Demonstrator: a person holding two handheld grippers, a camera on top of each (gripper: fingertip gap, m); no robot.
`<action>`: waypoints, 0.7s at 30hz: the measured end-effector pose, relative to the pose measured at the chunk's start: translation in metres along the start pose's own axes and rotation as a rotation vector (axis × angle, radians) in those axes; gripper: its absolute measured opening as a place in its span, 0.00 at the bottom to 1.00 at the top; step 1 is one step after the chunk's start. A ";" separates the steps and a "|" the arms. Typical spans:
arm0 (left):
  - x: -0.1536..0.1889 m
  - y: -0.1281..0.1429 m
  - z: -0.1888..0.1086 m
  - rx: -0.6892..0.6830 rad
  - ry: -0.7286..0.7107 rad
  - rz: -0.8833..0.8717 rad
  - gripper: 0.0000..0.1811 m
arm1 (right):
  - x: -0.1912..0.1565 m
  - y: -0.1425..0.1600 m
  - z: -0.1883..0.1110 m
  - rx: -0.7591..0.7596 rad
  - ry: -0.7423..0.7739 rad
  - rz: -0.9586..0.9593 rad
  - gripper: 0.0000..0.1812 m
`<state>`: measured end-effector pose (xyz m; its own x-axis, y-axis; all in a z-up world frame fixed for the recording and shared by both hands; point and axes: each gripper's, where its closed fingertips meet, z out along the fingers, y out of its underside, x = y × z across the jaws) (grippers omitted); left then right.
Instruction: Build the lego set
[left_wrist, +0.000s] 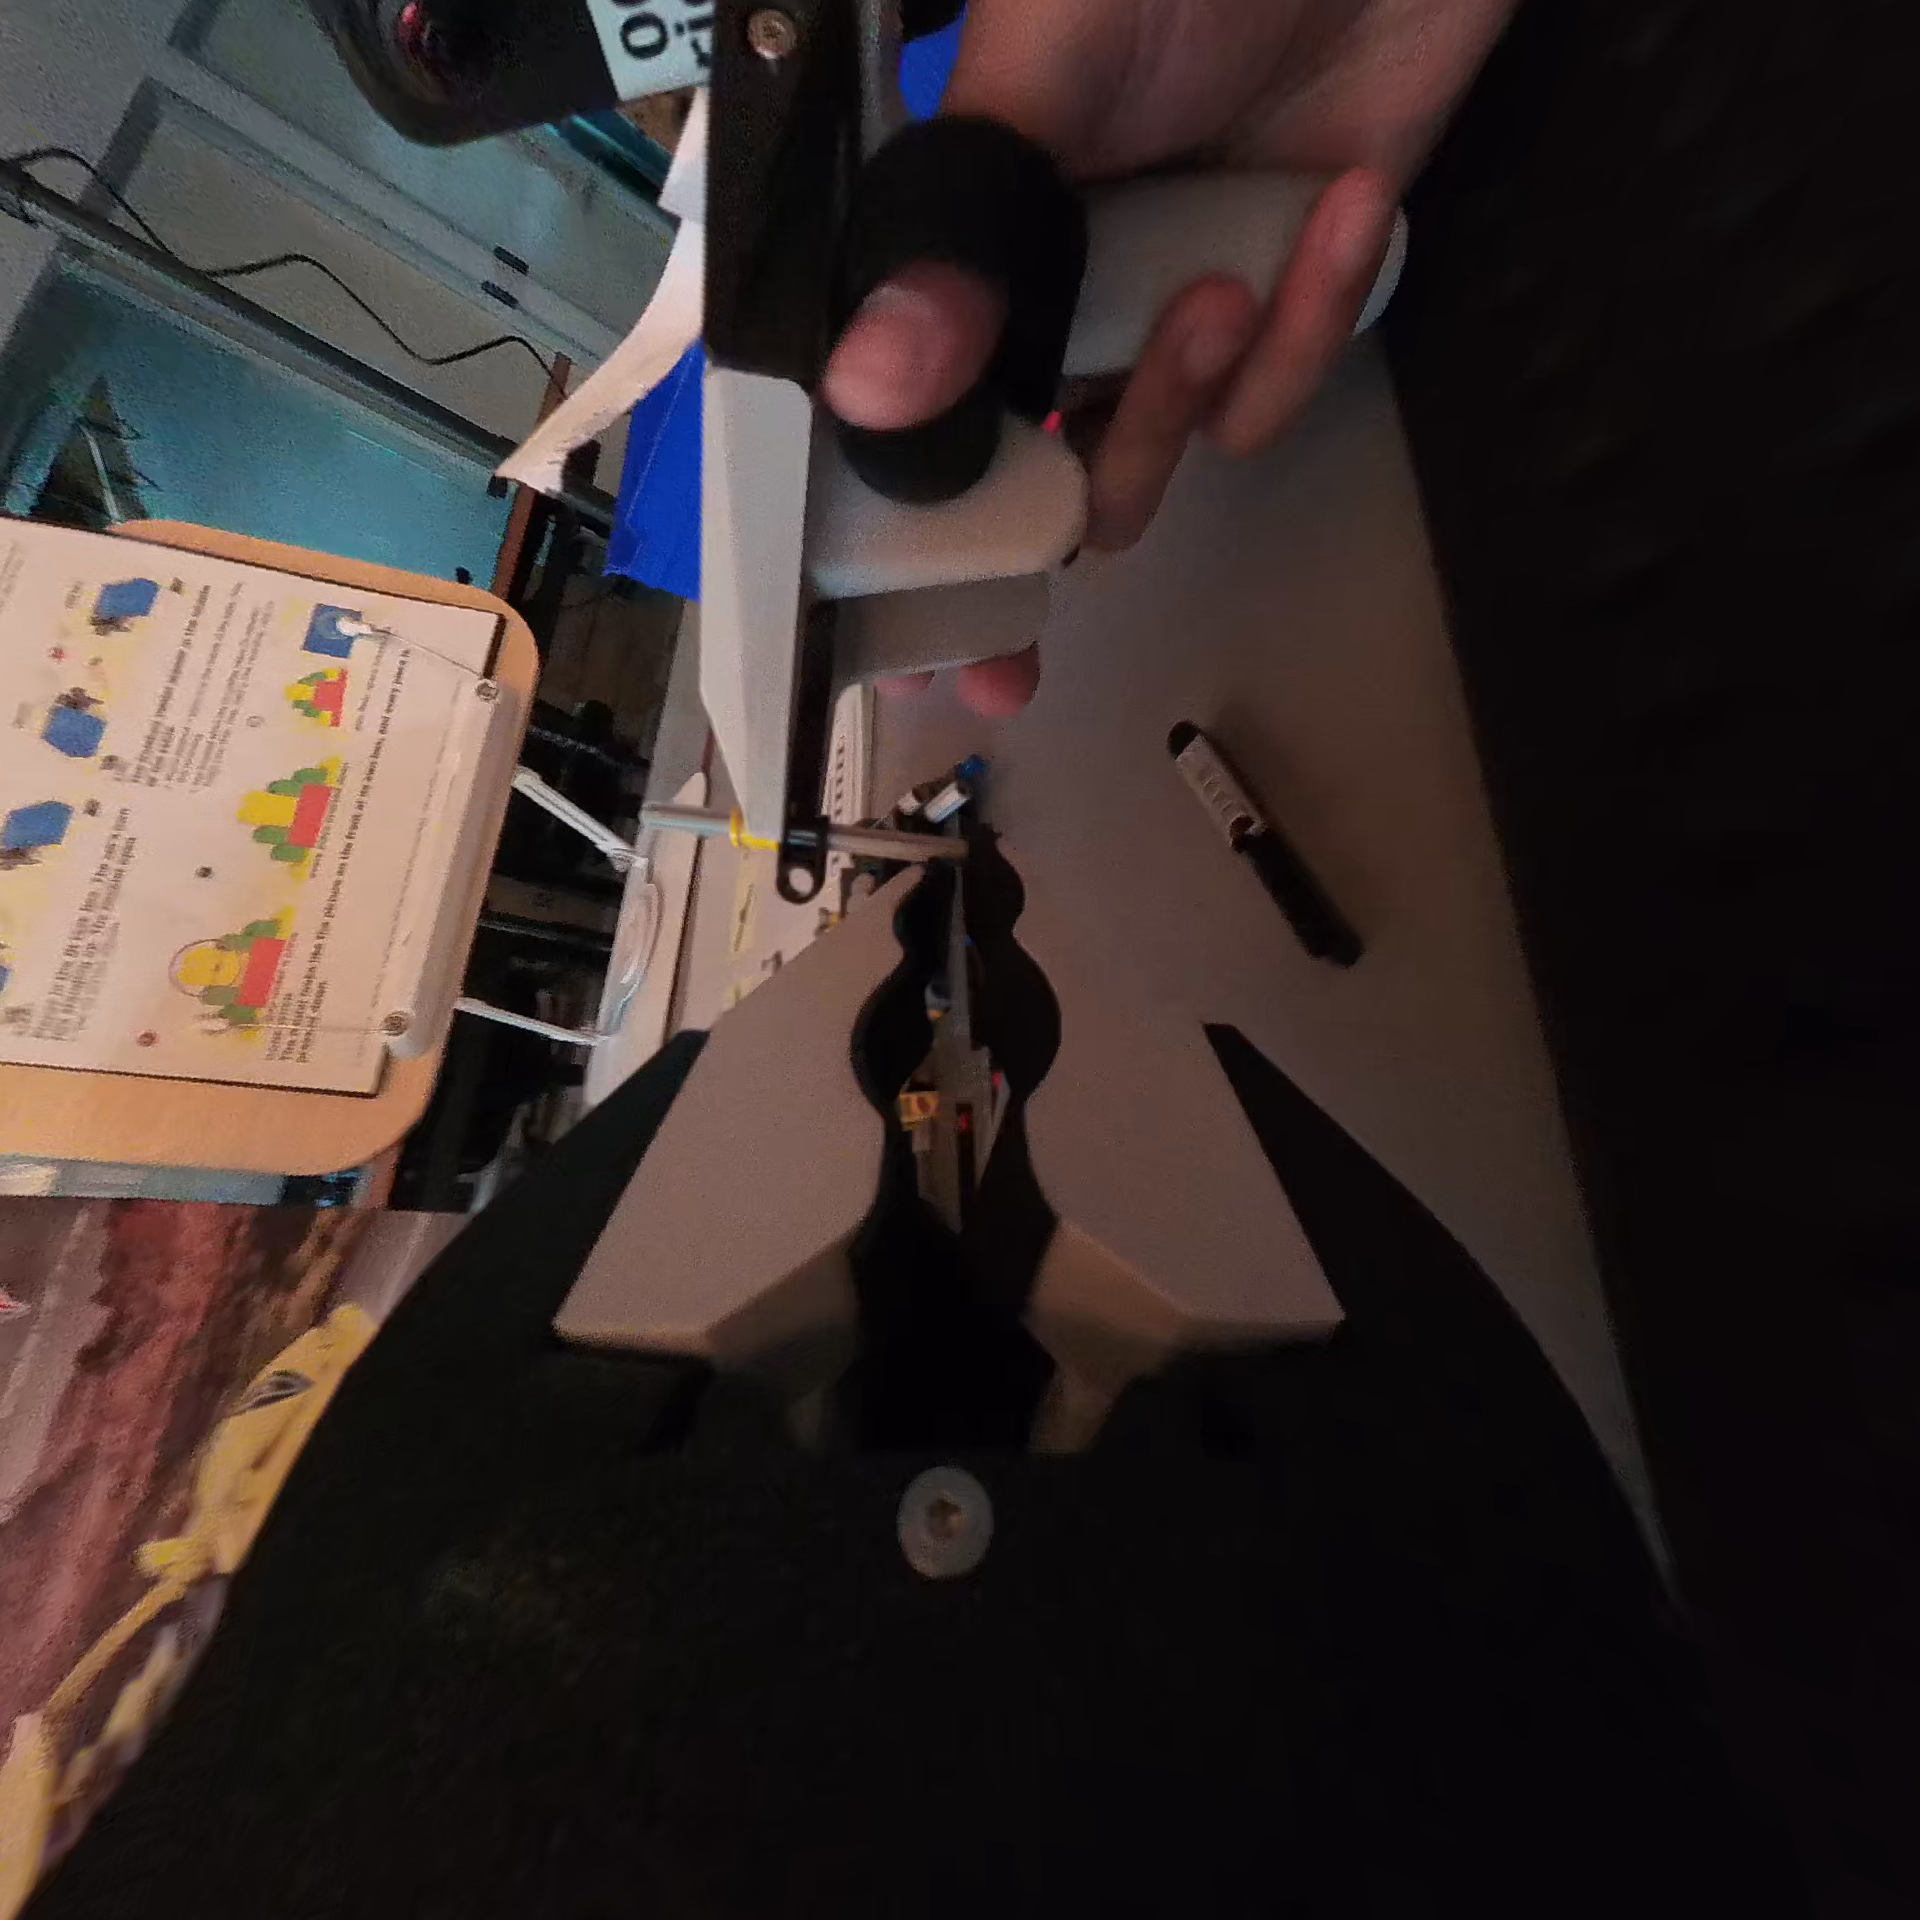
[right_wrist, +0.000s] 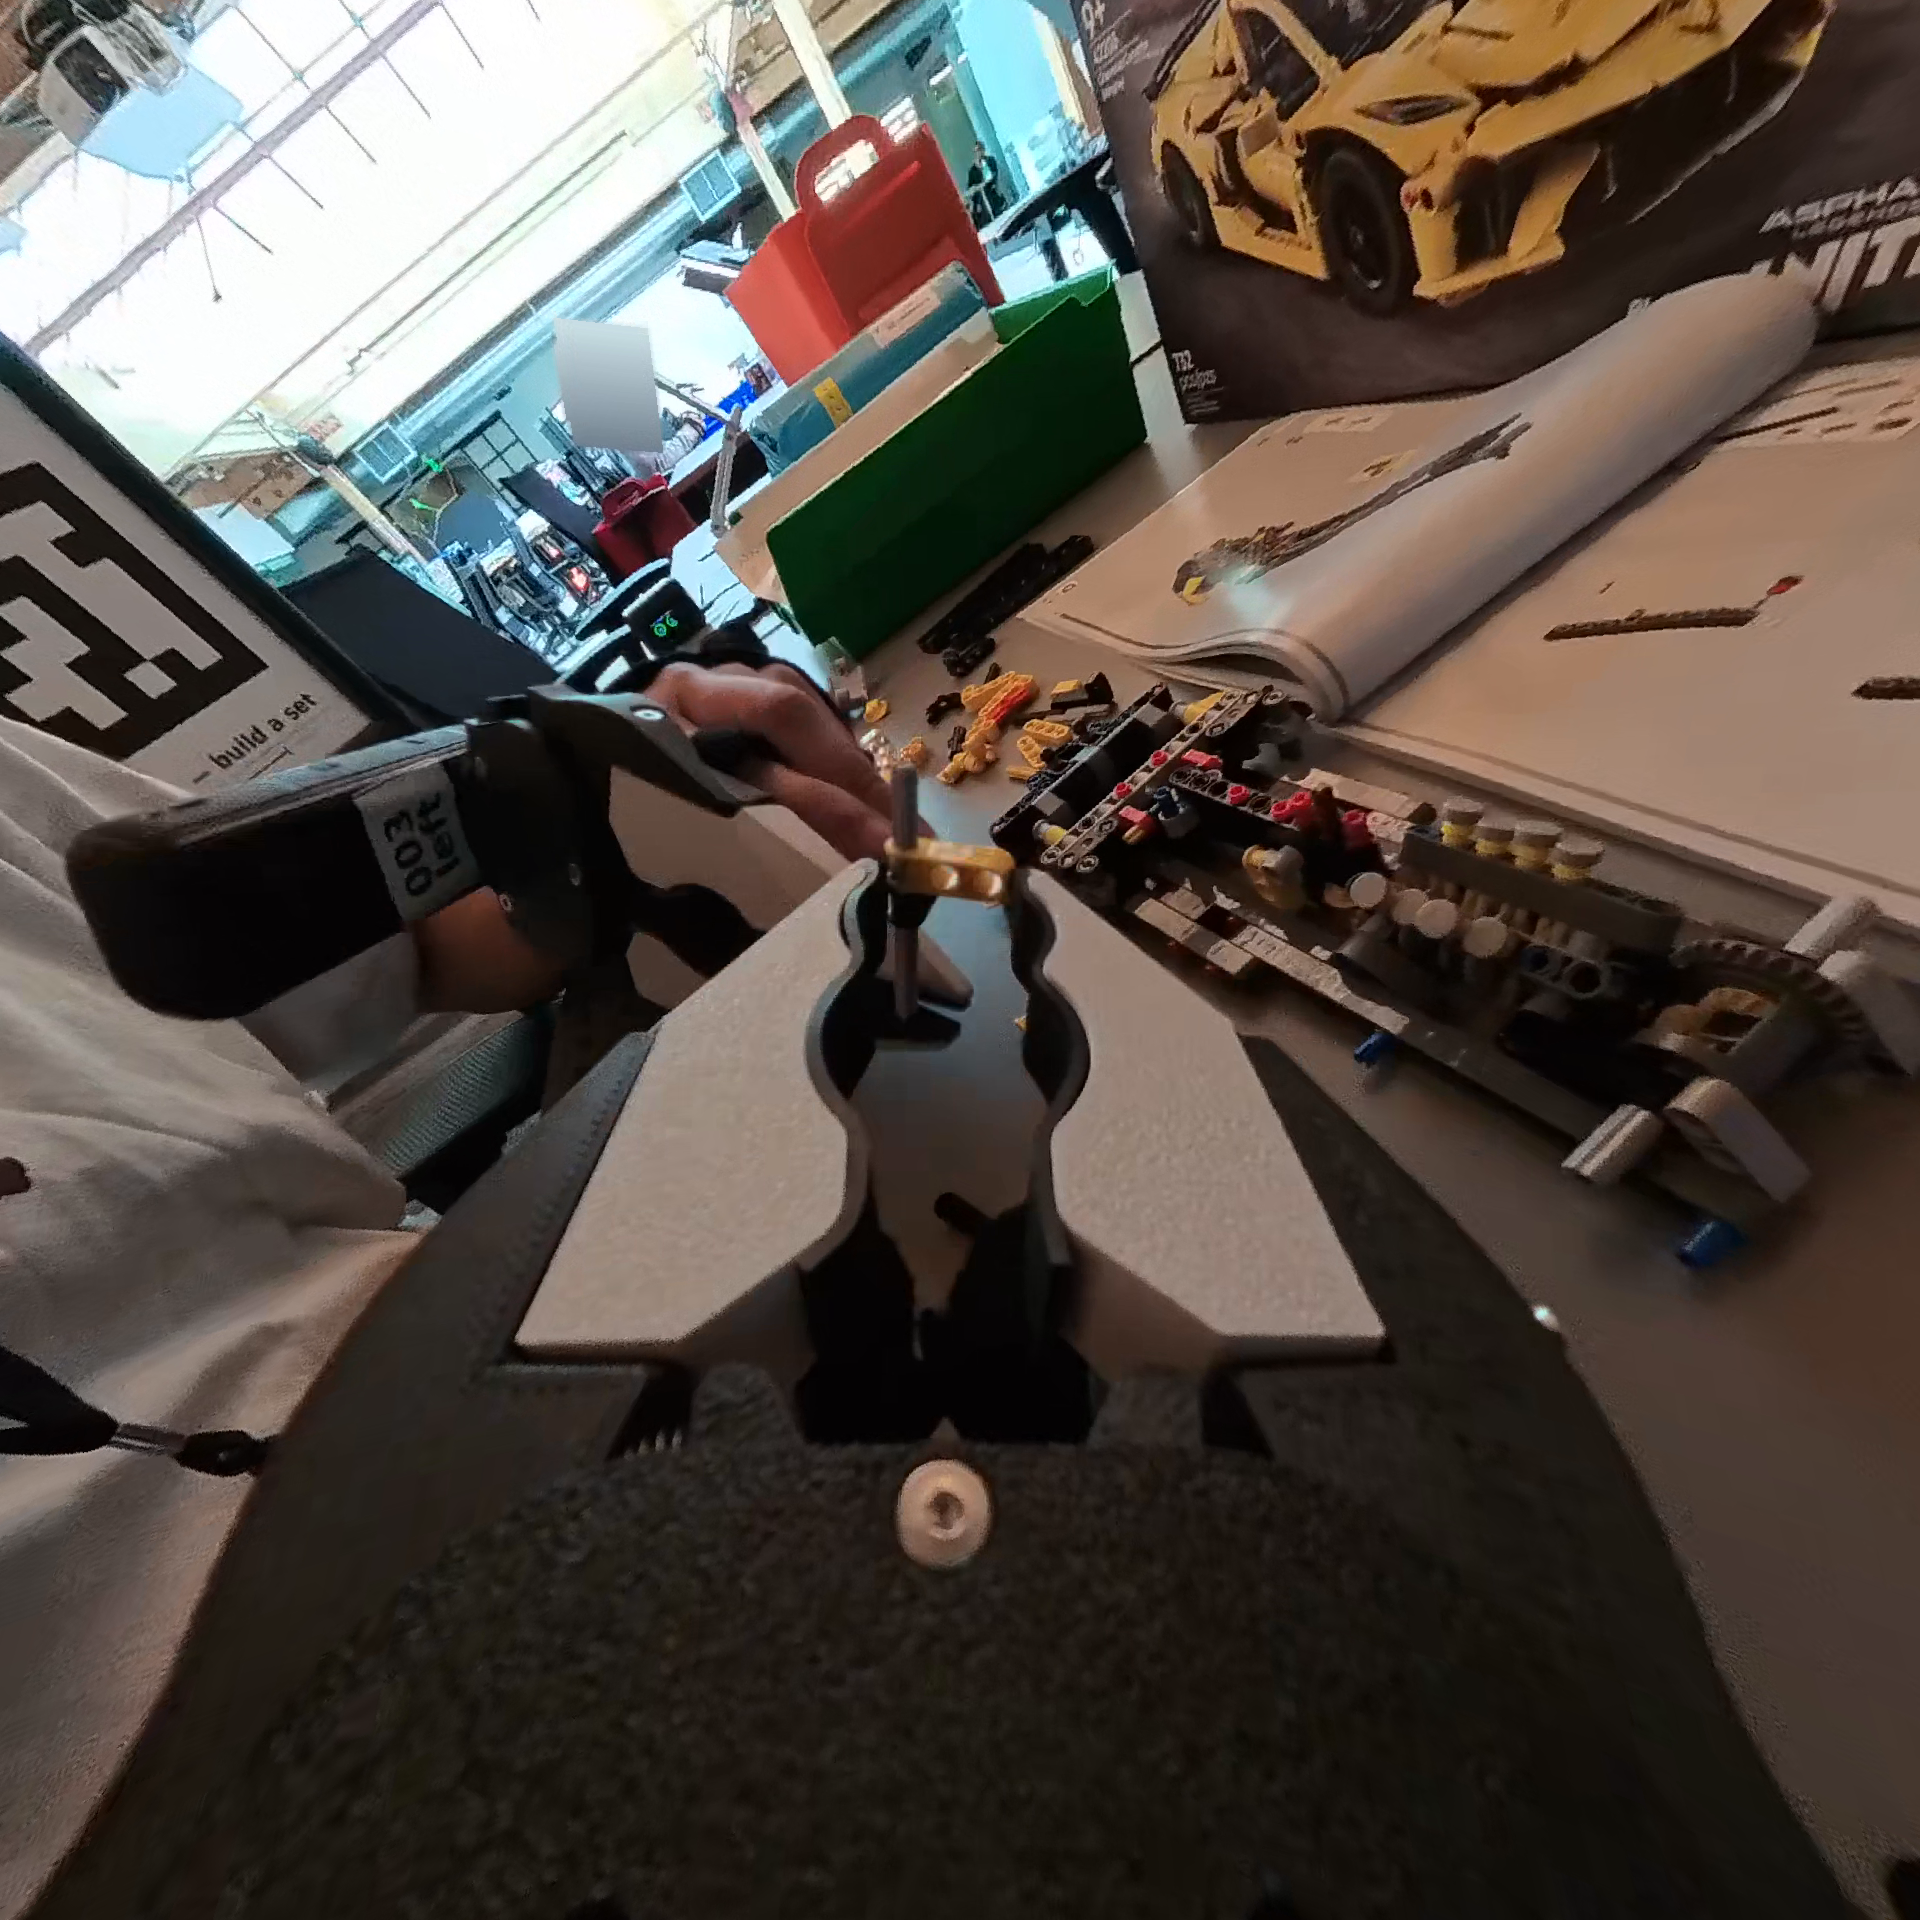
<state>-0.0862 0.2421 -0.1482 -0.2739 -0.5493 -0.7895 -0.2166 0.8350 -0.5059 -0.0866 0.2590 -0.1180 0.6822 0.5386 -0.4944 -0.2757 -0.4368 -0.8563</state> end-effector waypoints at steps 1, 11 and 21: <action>-0.002 0.000 0.000 0.005 0.007 -0.040 0.00 | 0.000 -0.004 -0.002 0.019 -0.001 0.000 0.12; -0.034 0.018 -0.005 -0.005 -0.080 -0.236 0.03 | -0.002 -0.019 -0.016 0.117 0.016 -0.082 0.12; -0.023 0.002 -0.002 0.044 -0.035 -0.240 0.00 | 0.000 -0.008 -0.007 0.051 0.096 -0.223 0.01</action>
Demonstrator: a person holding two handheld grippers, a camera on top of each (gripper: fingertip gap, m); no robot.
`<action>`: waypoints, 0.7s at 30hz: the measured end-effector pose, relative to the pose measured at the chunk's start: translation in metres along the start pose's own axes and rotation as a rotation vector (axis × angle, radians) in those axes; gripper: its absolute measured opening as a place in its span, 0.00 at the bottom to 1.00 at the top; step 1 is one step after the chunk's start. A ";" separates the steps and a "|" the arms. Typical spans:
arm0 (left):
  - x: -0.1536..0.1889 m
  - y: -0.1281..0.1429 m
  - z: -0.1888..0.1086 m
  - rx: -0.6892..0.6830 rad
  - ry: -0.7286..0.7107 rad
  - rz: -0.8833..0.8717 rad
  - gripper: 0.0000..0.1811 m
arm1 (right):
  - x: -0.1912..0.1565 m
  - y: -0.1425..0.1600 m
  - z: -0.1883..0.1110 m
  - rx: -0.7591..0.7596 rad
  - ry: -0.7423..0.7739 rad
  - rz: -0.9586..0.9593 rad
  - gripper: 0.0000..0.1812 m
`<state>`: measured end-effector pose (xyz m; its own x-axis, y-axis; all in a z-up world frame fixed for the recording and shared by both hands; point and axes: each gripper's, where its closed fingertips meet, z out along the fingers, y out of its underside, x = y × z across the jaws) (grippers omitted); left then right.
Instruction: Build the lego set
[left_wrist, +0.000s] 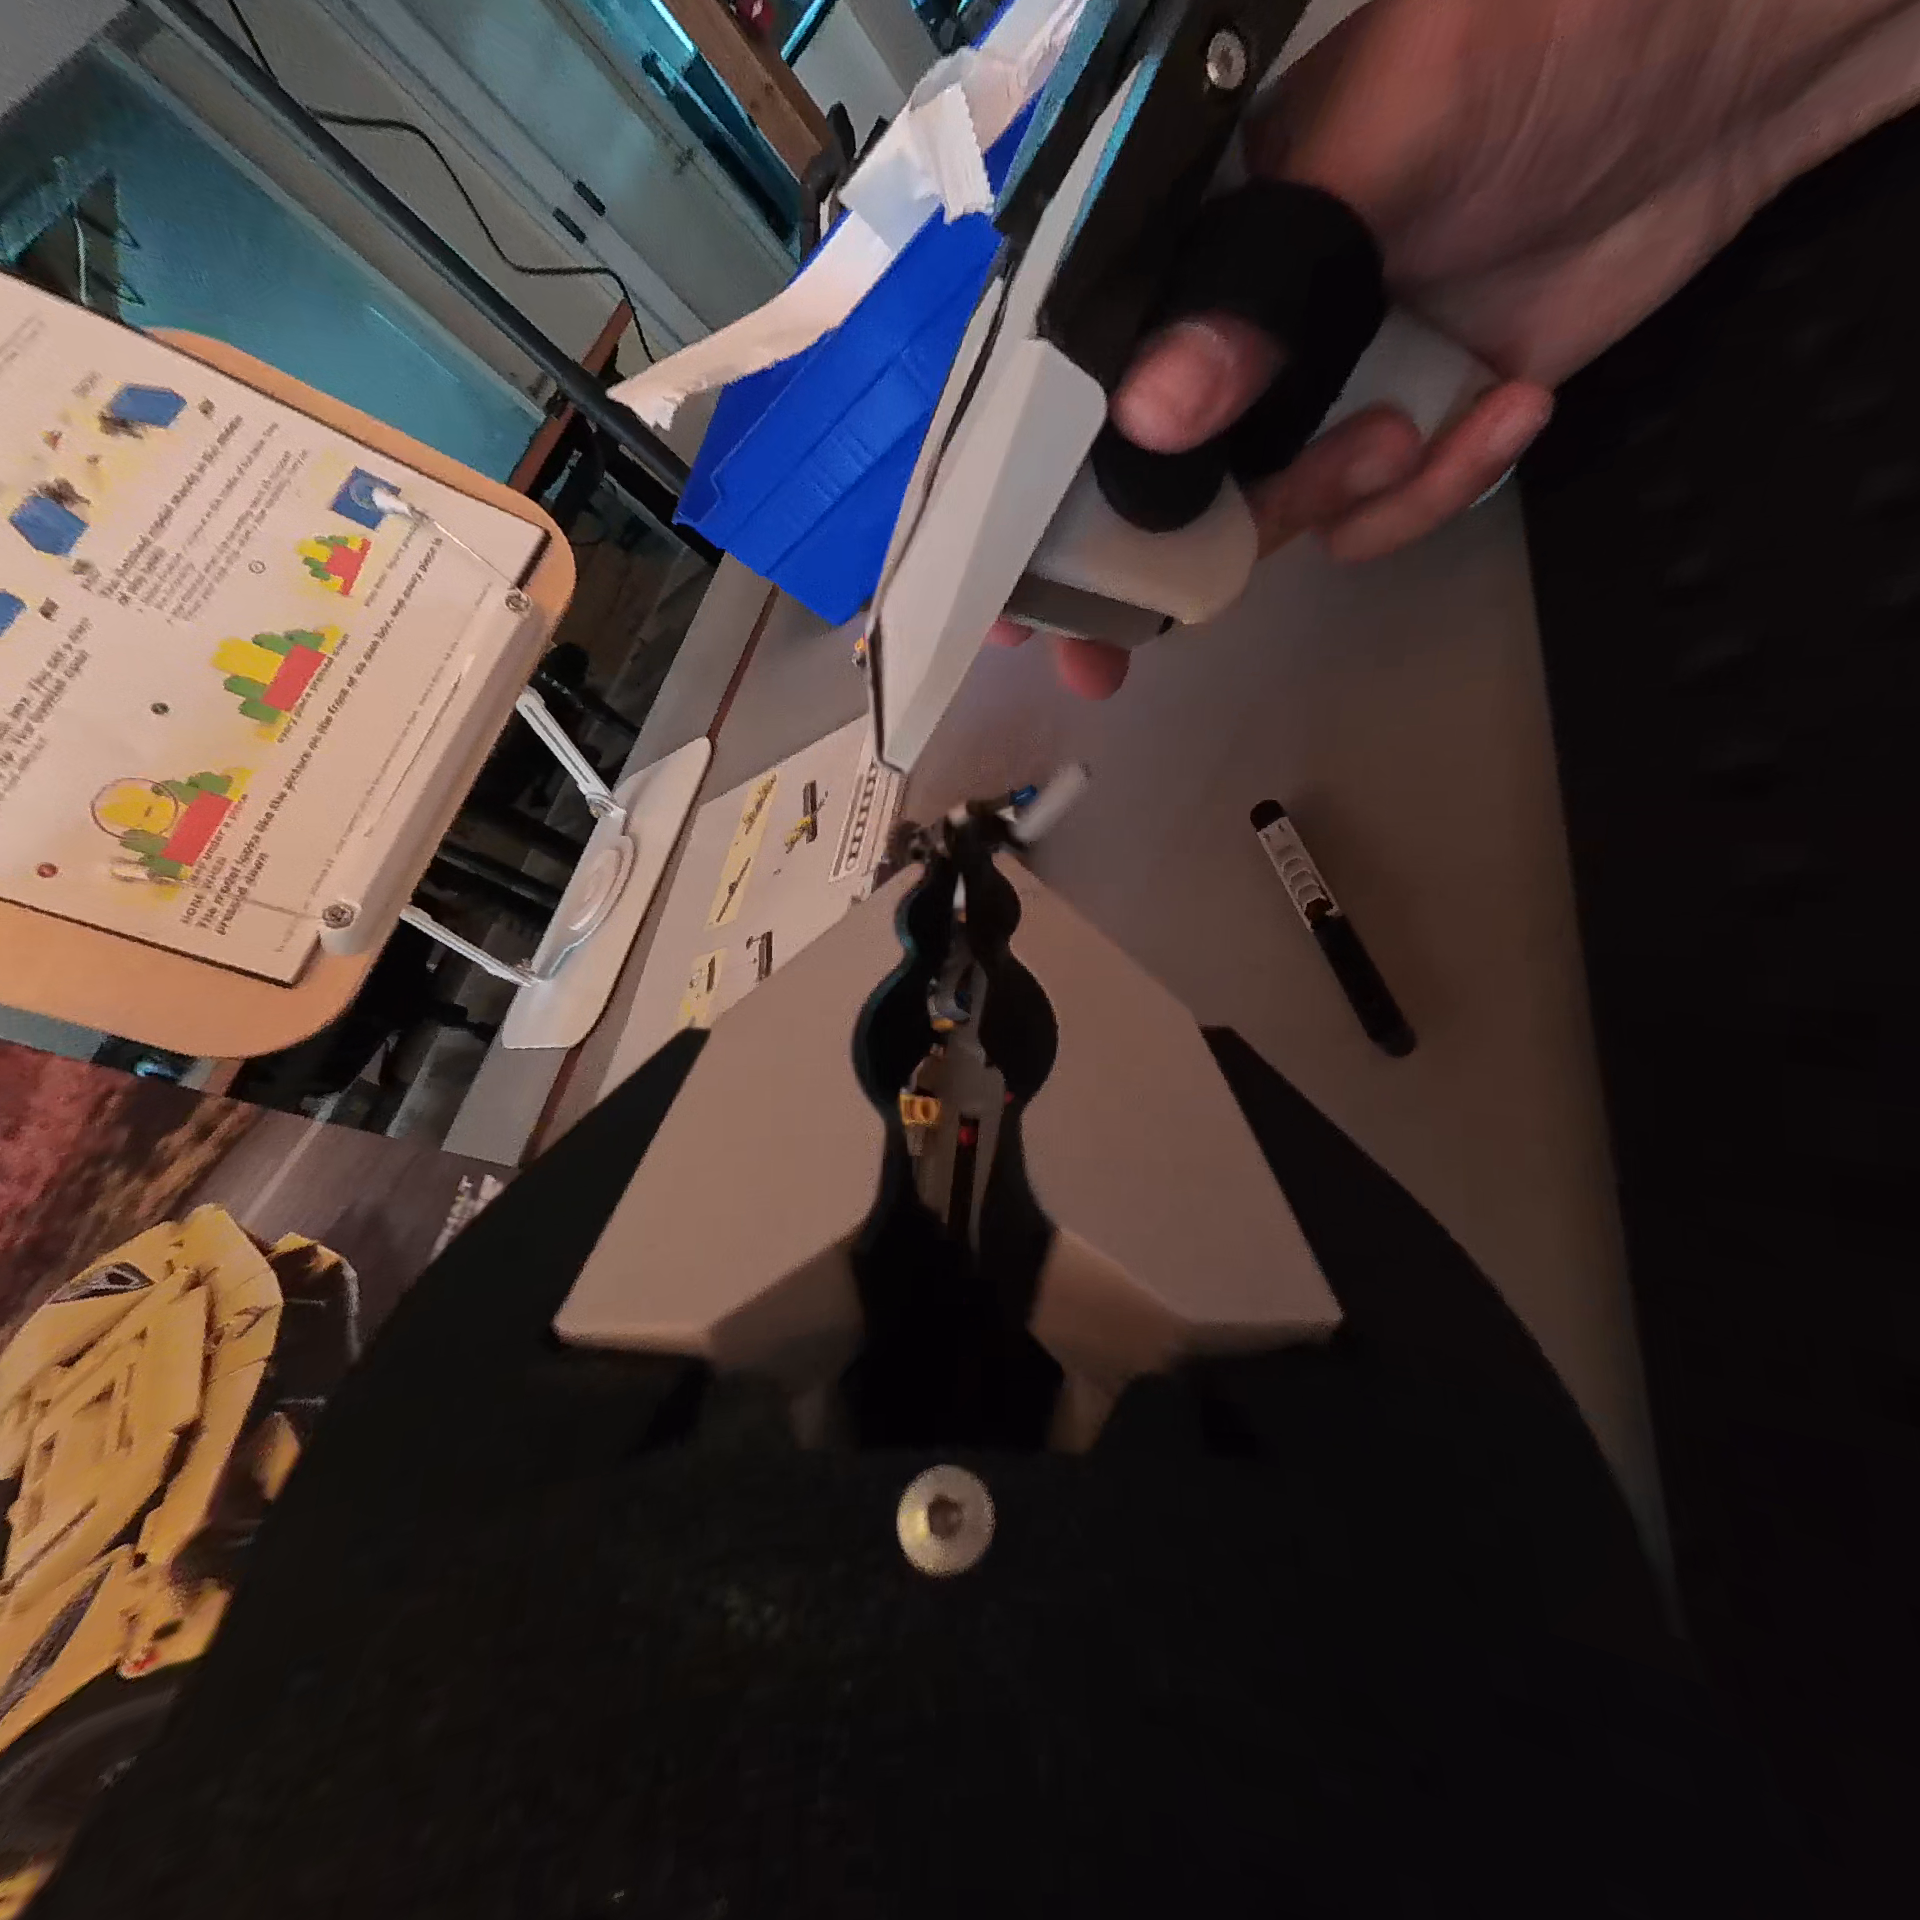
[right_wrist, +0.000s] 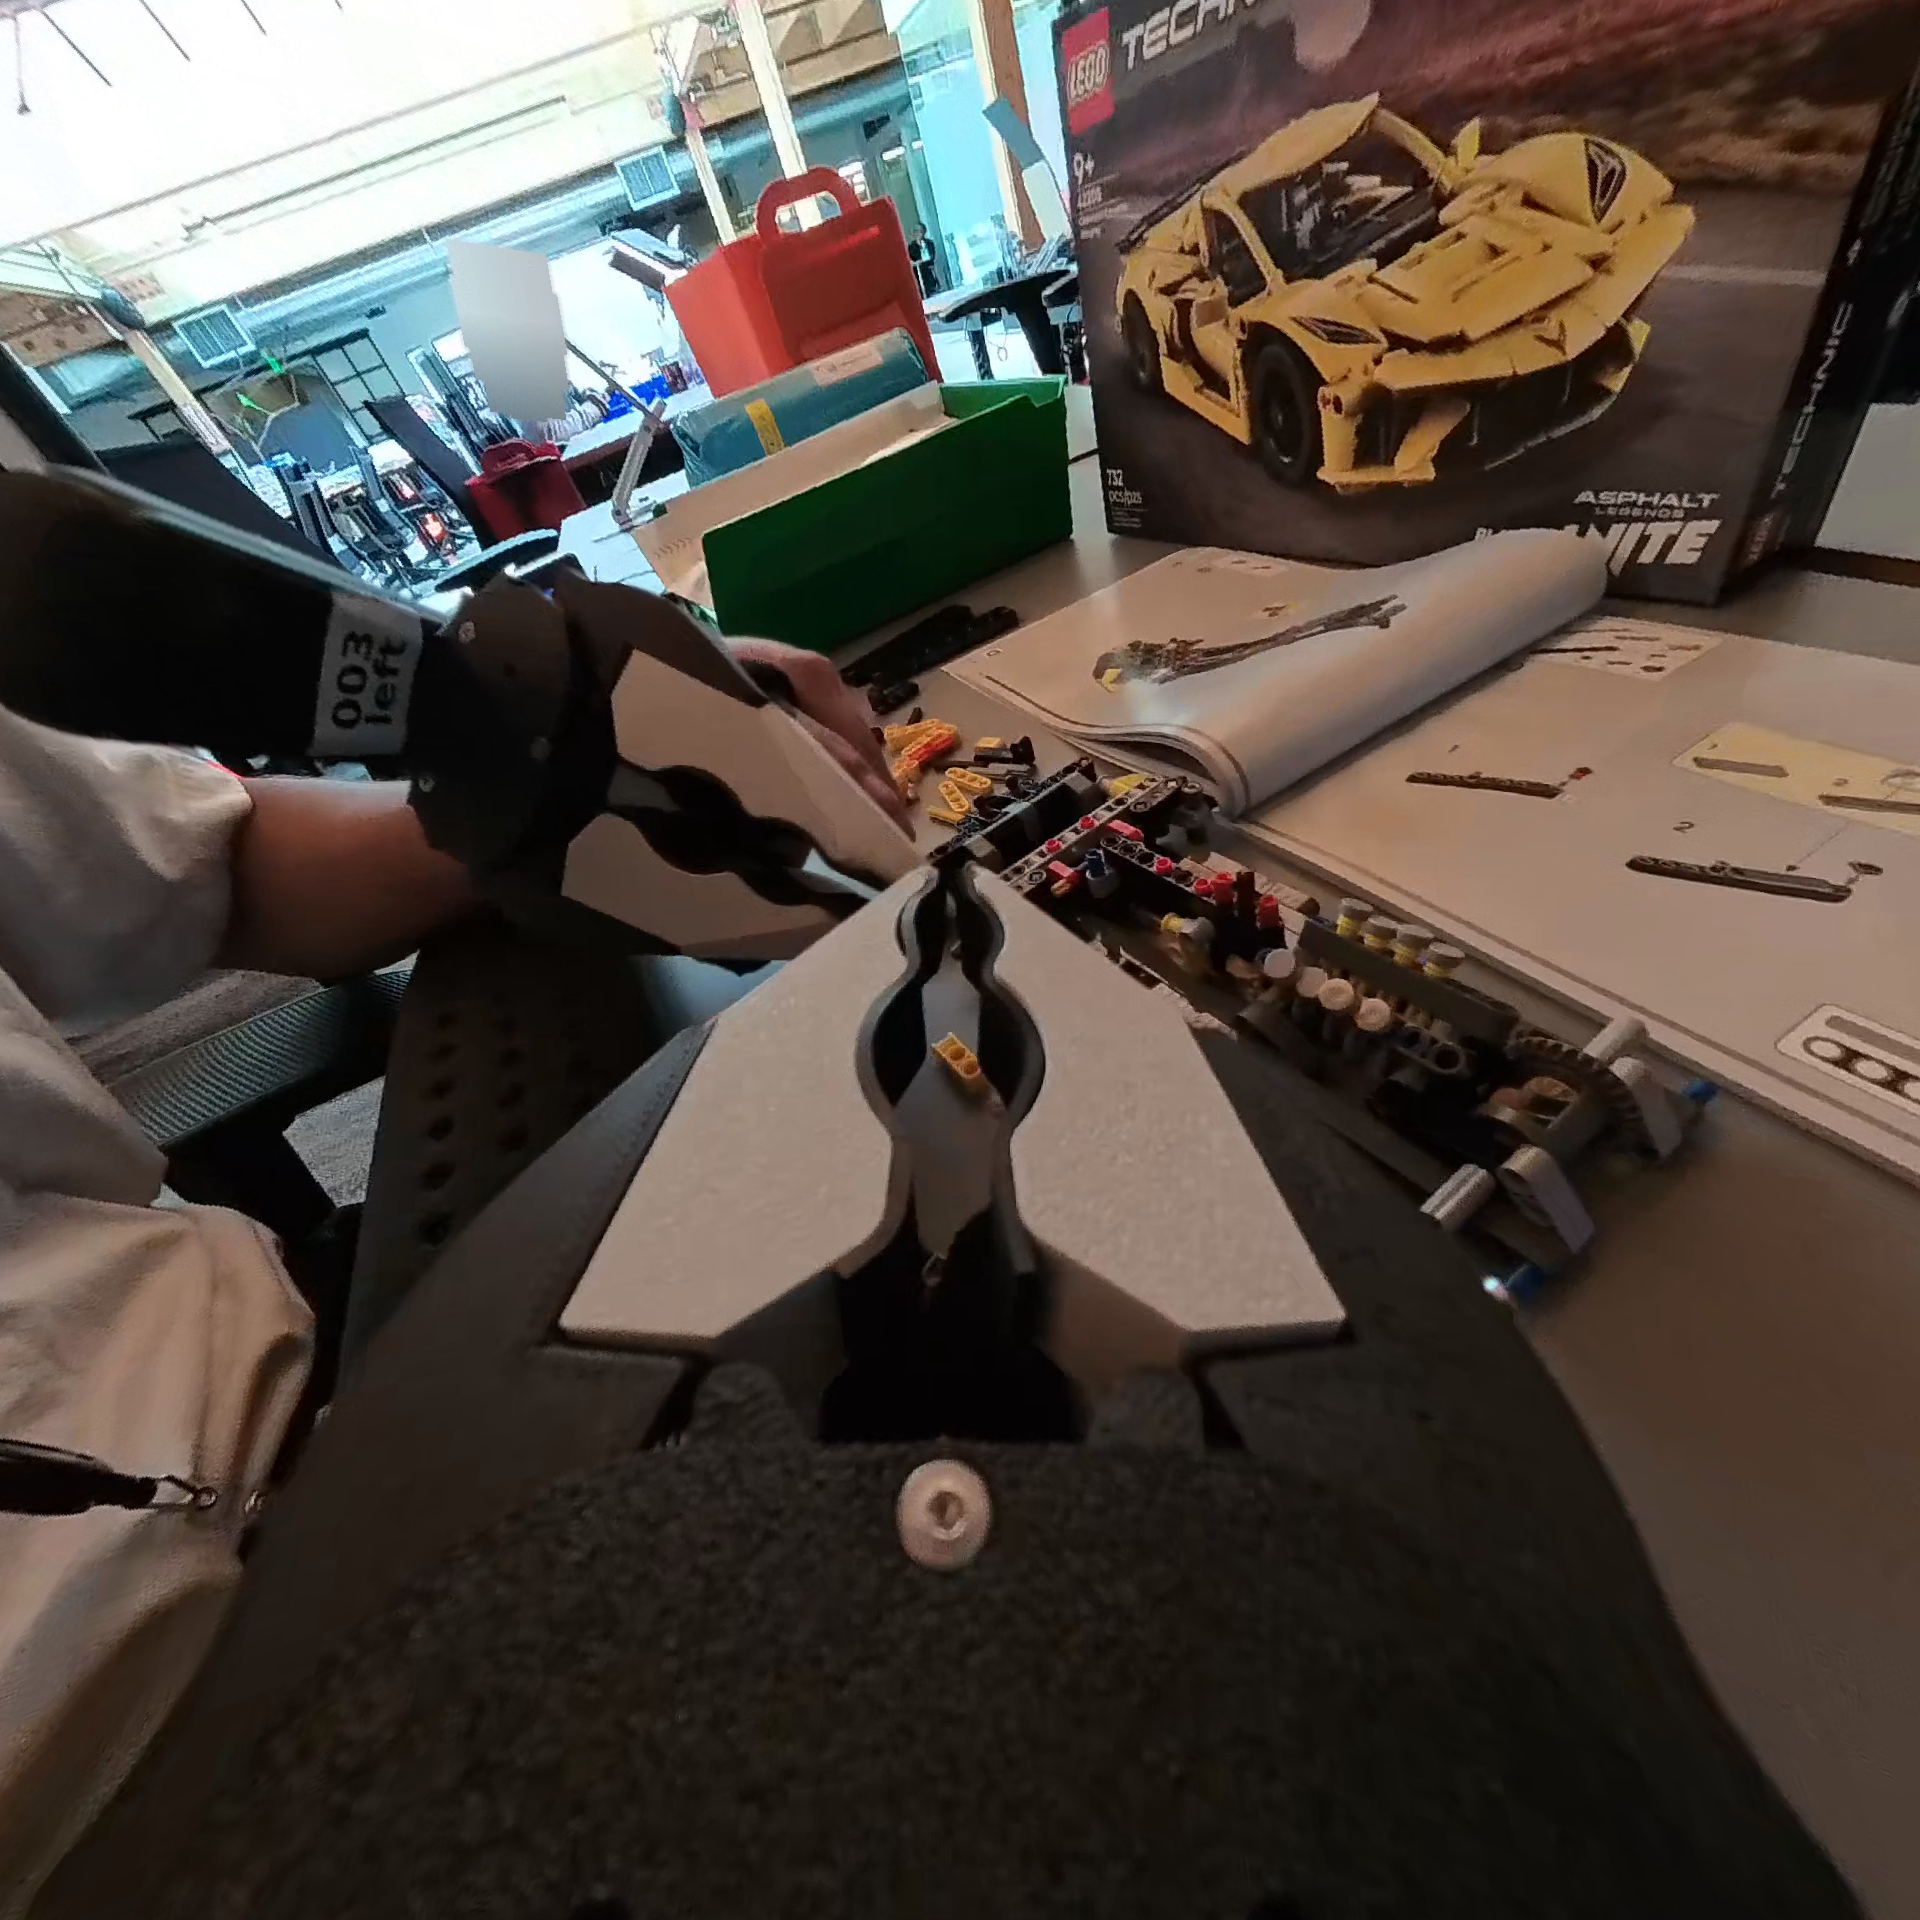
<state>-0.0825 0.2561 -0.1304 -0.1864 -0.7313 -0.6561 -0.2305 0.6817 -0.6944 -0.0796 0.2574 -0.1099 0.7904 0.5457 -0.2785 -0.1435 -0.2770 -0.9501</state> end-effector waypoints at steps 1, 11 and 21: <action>-0.002 0.003 0.001 -0.012 -0.001 -0.022 0.00 | 0.002 0.002 0.001 -0.010 0.006 0.004 0.01; -0.018 0.034 -0.003 -0.082 0.153 -0.442 0.01 | 0.068 0.058 -0.054 -0.548 0.413 -0.119 0.18; -0.027 0.039 -0.001 -0.074 0.180 -0.693 0.05 | 0.086 0.088 -0.049 -0.658 0.493 -0.146 0.13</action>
